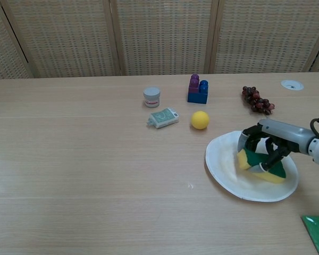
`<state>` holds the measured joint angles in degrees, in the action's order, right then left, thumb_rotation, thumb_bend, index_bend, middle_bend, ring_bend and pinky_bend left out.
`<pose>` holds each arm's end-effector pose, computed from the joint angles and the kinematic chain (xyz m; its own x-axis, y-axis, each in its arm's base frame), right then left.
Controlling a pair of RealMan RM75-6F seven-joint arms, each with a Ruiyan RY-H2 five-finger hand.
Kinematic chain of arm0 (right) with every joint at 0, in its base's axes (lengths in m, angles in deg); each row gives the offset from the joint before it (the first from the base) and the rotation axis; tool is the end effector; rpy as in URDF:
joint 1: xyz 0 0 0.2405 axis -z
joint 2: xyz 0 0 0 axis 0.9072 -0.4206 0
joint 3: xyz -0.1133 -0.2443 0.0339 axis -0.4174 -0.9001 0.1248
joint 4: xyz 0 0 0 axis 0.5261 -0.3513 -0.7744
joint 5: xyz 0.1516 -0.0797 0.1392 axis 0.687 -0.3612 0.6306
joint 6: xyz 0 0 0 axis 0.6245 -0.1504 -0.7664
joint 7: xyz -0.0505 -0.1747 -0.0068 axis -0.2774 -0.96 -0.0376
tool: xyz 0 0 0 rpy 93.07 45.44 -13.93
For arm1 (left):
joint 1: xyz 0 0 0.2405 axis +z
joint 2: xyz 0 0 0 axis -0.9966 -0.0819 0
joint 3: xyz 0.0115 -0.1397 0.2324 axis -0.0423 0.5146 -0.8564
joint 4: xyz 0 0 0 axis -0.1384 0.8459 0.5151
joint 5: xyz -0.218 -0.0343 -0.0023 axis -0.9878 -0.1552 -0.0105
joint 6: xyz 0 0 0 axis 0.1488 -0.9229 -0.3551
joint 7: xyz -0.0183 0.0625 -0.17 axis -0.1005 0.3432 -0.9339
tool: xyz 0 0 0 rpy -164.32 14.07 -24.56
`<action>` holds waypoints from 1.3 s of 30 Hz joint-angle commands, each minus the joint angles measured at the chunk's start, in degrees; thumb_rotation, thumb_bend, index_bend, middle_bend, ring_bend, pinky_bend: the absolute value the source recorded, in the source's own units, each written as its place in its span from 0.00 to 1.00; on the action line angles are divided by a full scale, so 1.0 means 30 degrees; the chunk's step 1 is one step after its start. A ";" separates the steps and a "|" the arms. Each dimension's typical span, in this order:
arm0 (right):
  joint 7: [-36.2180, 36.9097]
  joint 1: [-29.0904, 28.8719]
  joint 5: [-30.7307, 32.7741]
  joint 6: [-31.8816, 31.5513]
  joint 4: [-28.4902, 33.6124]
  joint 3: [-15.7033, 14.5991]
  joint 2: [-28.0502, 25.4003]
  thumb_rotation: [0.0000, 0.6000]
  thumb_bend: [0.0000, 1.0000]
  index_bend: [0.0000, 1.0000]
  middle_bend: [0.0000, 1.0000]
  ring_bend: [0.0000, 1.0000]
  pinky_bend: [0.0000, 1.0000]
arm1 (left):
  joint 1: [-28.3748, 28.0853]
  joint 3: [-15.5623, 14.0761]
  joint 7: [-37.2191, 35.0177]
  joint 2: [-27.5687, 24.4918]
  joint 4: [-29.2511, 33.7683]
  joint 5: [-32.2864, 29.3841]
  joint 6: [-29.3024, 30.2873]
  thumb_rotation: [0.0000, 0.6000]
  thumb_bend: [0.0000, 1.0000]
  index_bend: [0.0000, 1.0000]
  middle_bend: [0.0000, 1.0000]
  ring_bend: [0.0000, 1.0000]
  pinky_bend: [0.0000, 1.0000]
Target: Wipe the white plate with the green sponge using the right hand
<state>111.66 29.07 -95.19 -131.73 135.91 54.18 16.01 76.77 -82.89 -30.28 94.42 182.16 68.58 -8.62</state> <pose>-0.2738 -0.3843 -0.0834 0.1734 -0.4635 0.8690 -0.9766 -0.1948 0.0909 -0.3379 0.2417 0.1470 0.4581 0.0985 0.8834 0.8849 0.0438 -0.4637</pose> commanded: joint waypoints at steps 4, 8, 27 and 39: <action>0.1055 0.0218 -0.0507 -0.0131 -0.1281 -0.0460 0.0876 1.00 0.20 0.44 0.51 0.39 0.62 | 0.0018 -0.0018 0.0033 0.0031 -0.0010 0.0038 0.0049 1.00 0.00 0.00 0.00 0.00 0.00; 0.1399 0.0255 -0.0906 -0.0431 -0.2016 -0.0670 0.1274 1.00 0.20 0.44 0.51 0.39 0.62 | -0.0010 -0.0063 0.0137 0.0102 -0.0044 0.0060 -0.0019 1.00 0.00 0.00 0.00 0.00 0.00; 0.1136 0.0351 -0.3493 -0.4799 0.0731 -0.1198 0.0119 1.00 0.25 0.45 0.52 0.40 0.62 | 0.0012 -0.0081 -0.0126 -0.0032 0.0043 0.0277 0.0100 1.00 0.00 0.00 0.00 0.00 0.00; 0.2753 0.0285 -0.2644 -0.4801 0.0356 -0.0424 0.1078 1.00 0.30 0.45 0.52 0.40 0.62 | -0.0007 -0.0038 -0.0317 -0.0099 0.0007 0.0152 -0.0002 1.00 0.00 0.00 0.00 0.00 0.00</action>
<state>118.34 29.67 -104.28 -145.81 137.70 52.13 18.41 76.75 -83.00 -31.22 94.13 182.18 69.04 -8.62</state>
